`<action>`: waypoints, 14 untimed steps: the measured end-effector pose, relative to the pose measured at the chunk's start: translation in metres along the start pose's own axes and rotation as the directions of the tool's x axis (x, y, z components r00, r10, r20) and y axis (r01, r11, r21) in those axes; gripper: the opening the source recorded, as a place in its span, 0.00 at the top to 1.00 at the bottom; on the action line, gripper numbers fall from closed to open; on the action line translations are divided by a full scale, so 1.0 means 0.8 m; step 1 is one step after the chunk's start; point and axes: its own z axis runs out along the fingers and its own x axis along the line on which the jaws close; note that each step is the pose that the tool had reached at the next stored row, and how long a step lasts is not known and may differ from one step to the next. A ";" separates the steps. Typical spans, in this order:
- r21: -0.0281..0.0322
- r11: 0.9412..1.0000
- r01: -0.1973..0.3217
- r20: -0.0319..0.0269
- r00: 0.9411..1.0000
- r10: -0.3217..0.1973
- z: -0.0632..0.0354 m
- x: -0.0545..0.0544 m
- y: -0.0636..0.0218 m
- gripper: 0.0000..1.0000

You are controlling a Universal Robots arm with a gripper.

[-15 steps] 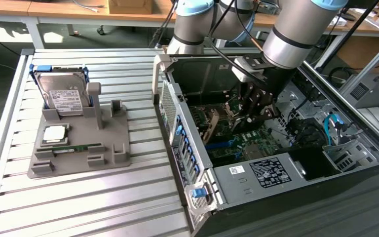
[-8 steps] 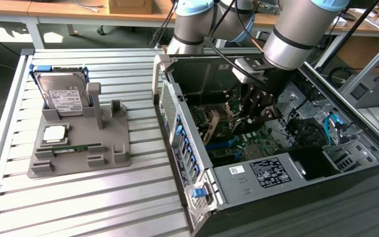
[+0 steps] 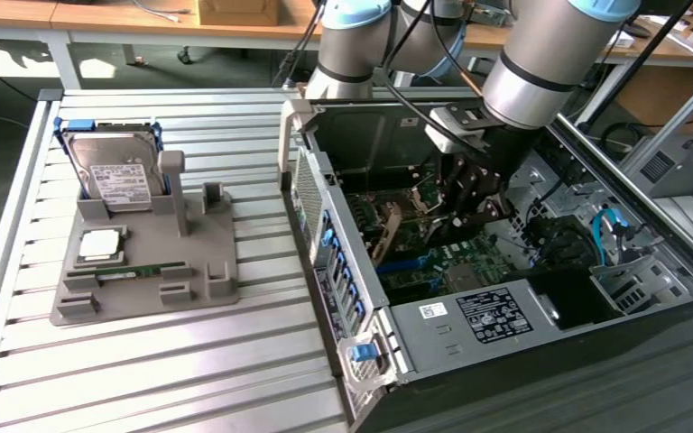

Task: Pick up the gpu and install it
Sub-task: 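Insert the gpu into the slot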

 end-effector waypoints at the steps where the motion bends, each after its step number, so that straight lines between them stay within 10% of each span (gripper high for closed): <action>1: 0.000 1.000 0.000 0.000 1.000 0.000 0.000 0.000 0.000 0.73; 14: 0.000 1.000 0.000 0.000 1.000 0.000 0.000 0.005 0.001 0.73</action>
